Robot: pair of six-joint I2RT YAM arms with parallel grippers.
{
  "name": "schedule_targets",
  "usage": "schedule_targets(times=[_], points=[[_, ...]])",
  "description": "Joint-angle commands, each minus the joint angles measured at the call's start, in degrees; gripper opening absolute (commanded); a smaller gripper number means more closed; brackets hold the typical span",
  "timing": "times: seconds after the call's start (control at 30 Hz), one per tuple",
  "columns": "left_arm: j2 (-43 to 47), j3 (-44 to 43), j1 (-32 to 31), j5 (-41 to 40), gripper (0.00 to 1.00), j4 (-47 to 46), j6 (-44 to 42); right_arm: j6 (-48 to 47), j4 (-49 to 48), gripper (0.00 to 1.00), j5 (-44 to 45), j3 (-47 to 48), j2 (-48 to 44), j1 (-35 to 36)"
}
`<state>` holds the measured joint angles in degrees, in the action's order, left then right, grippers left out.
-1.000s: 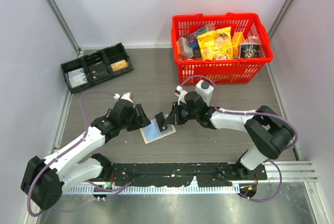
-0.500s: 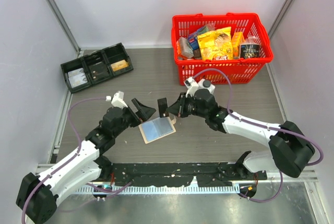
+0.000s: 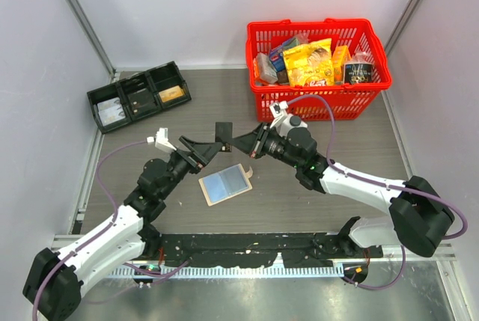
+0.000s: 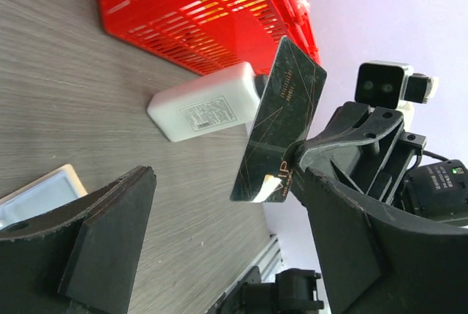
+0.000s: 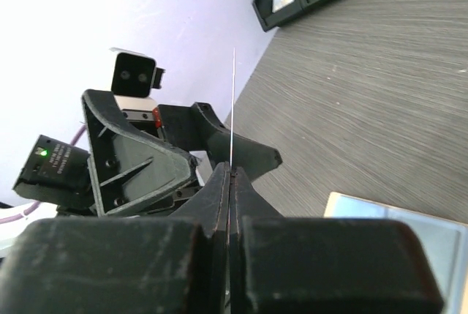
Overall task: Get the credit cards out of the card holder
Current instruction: Place the credit card in the storage box.
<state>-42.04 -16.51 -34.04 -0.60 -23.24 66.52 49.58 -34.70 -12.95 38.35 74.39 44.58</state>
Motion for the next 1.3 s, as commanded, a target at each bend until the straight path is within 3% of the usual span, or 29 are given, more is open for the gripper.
schedule_targets(times=[0.0, 0.17, 0.47, 0.53, 0.73, 0.87, 0.93, 1.1, 1.27], points=[[-1.5, -0.5, -0.1, 2.6, 0.83, -9.1, 1.6, 2.4, -7.0, 0.01, 1.5, 0.1, 0.1, 1.7], [-4.4, -0.6, 0.0, 4.2, 0.65, -13.9, 2.9, 2.8, -7.7, 0.01, 1.8, 0.1, 0.1, 2.3], [-3.7, -0.6, -0.1, 5.2, 0.10, -16.3, 3.2, 2.8, -7.4, 0.01, 1.8, -0.7, -0.4, 2.3], [-2.8, -0.6, 0.0, 5.1, 0.01, -14.9, 2.2, 1.9, -6.5, 0.11, 1.3, -0.6, -0.7, 2.3], [1.9, -4.1, 0.0, 5.2, 0.00, -1.8, -6.3, -7.9, 5.4, 0.64, 2.5, 1.7, -6.6, 1.0], [2.3, -11.4, 0.0, 9.8, 0.00, 11.3, -18.2, -22.5, 21.9, 0.84, -0.1, 9.5, -10.8, -0.5], [1.0, -16.0, 0.1, 13.2, 0.00, 18.0, -24.8, -34.1, 31.9, 0.85, -1.7, 14.0, -11.7, -0.6], [-3.7, -28.0, 0.0, 23.9, 0.00, 33.2, -38.9, -48.2, 50.8, 0.85, -5.9, 21.9, -13.8, -0.7], [-7.6, -36.9, 0.1, 34.2, 0.00, 43.7, -50.2, -56.0, 57.8, 0.84, -10.5, 27.3, -16.6, -0.9]])
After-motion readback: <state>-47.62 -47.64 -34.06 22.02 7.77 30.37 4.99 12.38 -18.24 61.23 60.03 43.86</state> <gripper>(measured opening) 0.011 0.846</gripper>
